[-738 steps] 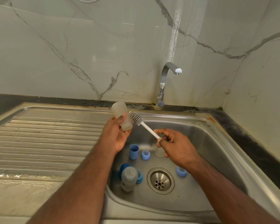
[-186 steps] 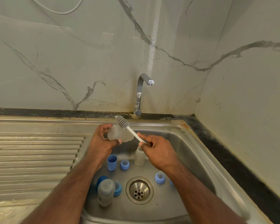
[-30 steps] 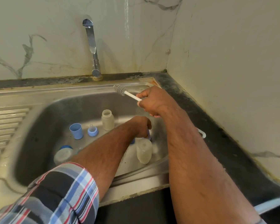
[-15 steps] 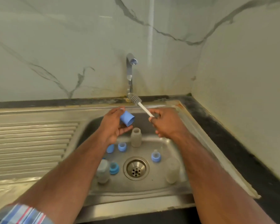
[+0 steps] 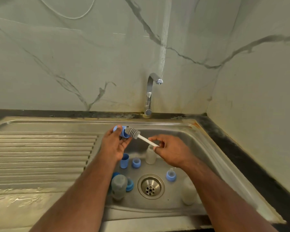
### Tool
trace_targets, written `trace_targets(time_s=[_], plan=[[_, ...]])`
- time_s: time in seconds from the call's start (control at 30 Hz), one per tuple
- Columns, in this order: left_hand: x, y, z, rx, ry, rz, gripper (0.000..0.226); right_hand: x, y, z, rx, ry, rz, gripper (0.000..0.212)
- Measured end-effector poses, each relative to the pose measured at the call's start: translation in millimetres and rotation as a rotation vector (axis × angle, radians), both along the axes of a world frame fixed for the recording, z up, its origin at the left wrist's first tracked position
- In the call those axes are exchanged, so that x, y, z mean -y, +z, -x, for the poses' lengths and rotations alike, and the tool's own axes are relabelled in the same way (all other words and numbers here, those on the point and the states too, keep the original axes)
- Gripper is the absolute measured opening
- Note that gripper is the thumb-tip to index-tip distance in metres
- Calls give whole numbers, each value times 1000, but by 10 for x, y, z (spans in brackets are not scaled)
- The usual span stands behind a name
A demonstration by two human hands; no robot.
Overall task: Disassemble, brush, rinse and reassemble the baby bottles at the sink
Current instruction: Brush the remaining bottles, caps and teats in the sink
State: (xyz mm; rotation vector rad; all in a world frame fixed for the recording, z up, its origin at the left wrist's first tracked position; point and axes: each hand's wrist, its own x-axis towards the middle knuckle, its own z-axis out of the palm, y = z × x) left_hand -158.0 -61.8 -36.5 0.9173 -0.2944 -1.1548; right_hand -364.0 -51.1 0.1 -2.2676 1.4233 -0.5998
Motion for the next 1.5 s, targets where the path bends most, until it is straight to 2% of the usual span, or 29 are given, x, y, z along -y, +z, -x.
trace_targets(time_s=[0.13, 0.3, 0.43, 0.67, 0.8, 0.9, 1.0, 1.07, 1.17, 1.27, 1.3, 1.4, 1.43, 1.5], plan=[[20, 7, 11, 39, -36, -1, 36, -24, -11, -52, -70, -14, 75, 44], [34, -30, 49, 88, -89, 15, 38, -77, 1, -111, -265, -13, 225, 49], [26, -32, 51, 118, -74, 46, 43, -72, -43, -203, -373, -56, 218, 60], [3, -15, 2, 107, -93, 91, 49, -50, -77, -196, -189, 0, 180, 47], [15, -18, 0, 103, -102, 105, 54, -70, -118, -264, -264, -48, 229, 52], [28, -27, -18, 114, -136, 114, 46, -72, -134, -327, -267, -21, 193, 52], [28, -51, -63, 99, -139, 105, 45, -61, -89, -269, -81, 11, 46, 44], [33, -54, -94, 67, -130, 112, 47, -84, -71, -246, -6, 3, 41, 43], [45, -63, -80, 79, -129, 120, 50, -114, -104, -315, -185, -46, 192, 51], [27, -60, -61, 106, -149, 120, 47, -129, -145, -442, -279, -37, 190, 53], [23, -64, -72, 104, -152, 119, 45, -121, -125, -443, -230, -8, 130, 51], [18, -60, -128, 53, -139, 121, 44, -113, -63, -324, 91, 29, -83, 44], [20, -56, -138, 40, -138, 128, 45, -131, -51, -299, 122, 18, -70, 43], [23, -52, -124, 55, -141, 136, 46, -145, -64, -310, -25, -25, 86, 46]])
